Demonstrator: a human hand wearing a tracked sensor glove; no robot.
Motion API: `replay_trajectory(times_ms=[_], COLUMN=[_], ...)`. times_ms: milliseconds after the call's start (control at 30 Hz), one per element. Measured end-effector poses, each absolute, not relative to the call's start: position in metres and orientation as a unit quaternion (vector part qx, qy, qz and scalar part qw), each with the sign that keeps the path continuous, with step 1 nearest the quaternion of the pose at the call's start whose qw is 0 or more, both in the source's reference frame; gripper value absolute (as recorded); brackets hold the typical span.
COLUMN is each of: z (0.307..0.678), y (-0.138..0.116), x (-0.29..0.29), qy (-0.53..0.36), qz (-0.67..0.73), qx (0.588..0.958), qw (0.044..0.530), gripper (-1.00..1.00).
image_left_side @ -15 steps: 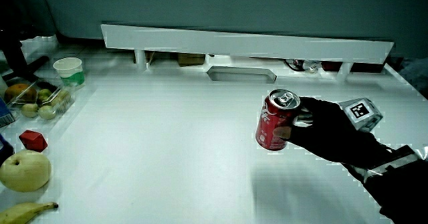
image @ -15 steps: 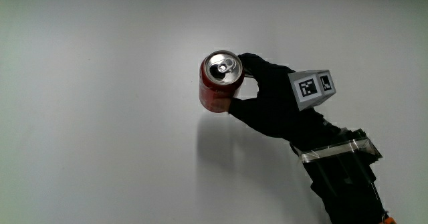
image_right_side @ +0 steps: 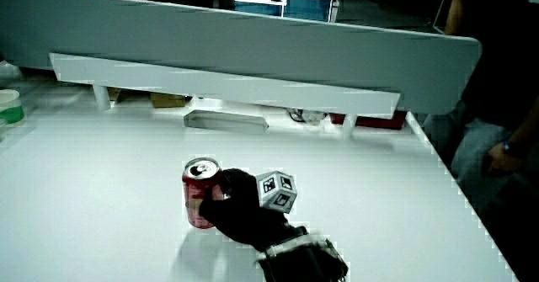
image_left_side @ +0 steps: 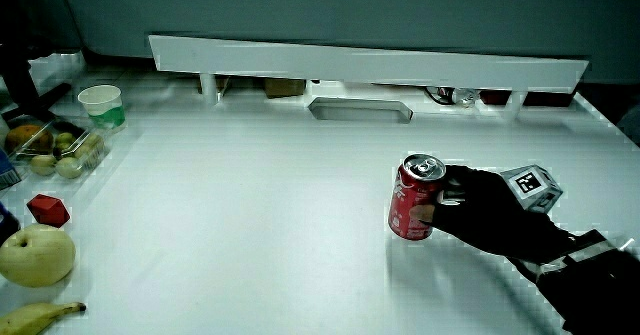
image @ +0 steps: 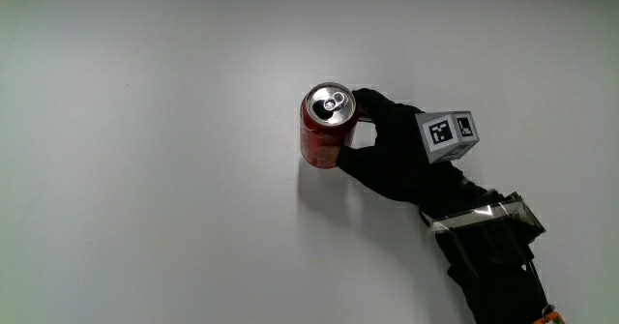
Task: Place cola
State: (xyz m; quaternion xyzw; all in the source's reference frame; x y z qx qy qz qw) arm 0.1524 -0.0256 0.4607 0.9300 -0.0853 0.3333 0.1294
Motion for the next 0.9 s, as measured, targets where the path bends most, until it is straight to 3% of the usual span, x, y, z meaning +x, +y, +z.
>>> replay_trajectory(times_ms=[700,900], z=[0.48,0.48], y=[-0.01,-0.003], x=[0.148,0.153], qy=[-0.079,-0.085], qz=[0.349,0.308], qx=[0.921,0.919], qw=[0.153,0.229], gripper=[0.0,-0.67])
